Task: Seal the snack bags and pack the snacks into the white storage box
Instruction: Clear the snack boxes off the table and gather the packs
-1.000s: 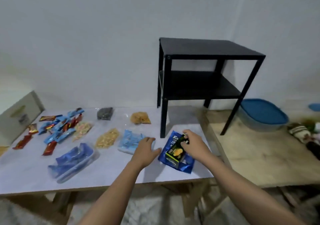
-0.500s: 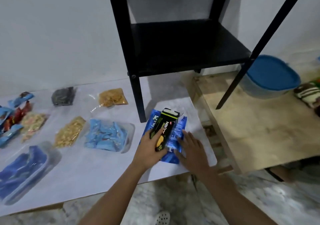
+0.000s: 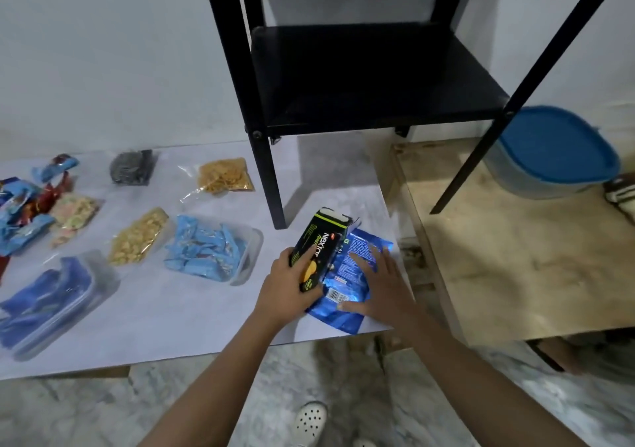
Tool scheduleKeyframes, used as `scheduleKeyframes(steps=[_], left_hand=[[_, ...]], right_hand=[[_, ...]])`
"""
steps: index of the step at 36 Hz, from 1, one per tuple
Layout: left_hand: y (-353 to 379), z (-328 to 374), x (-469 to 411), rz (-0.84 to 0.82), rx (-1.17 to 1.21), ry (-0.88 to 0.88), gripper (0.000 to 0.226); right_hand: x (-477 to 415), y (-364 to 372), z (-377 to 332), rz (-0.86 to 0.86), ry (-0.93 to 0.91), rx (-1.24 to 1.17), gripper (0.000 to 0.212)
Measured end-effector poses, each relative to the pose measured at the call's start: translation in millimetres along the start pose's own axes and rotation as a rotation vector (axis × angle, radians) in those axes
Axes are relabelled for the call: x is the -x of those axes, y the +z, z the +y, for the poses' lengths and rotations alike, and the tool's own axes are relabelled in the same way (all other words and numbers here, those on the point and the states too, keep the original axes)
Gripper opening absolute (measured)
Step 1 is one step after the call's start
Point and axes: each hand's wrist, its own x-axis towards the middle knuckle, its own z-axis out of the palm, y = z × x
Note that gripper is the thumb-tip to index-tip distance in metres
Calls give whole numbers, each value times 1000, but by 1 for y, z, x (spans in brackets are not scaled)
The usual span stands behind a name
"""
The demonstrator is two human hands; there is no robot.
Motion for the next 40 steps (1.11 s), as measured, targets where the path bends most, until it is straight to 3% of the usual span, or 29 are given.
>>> scheduleKeyframes(steps=[2, 5, 15, 19, 24, 28, 34, 40], left_hand=[[0, -1, 1, 3, 10, -2, 88], [0, -4, 3, 11, -11, 3, 86], [1, -3, 6, 26, 33, -7, 79], [-4, -4, 10, 30, 170, -37, 82], [-7, -5, 18, 64, 223, -50, 74], [-17, 6, 31, 93, 207, -43, 75], [-55, 27, 63, 270, 204, -31, 71], [-97, 26, 115, 475, 237, -77, 65]], right_hand=[[-5, 1, -1, -26, -30, 59, 130], [-5, 0, -2, -57, -38, 102, 132], [2, 1, -6, -13, -90, -140, 86], [10, 0, -14, 24, -31, -337, 74], [13, -14, -28, 111, -50, -347, 56], [20, -16, -23, 174, -75, -390, 54], [35, -78, -46, 169, -99, -387, 51], [42, -131, -87, 221, -300, -327, 48]])
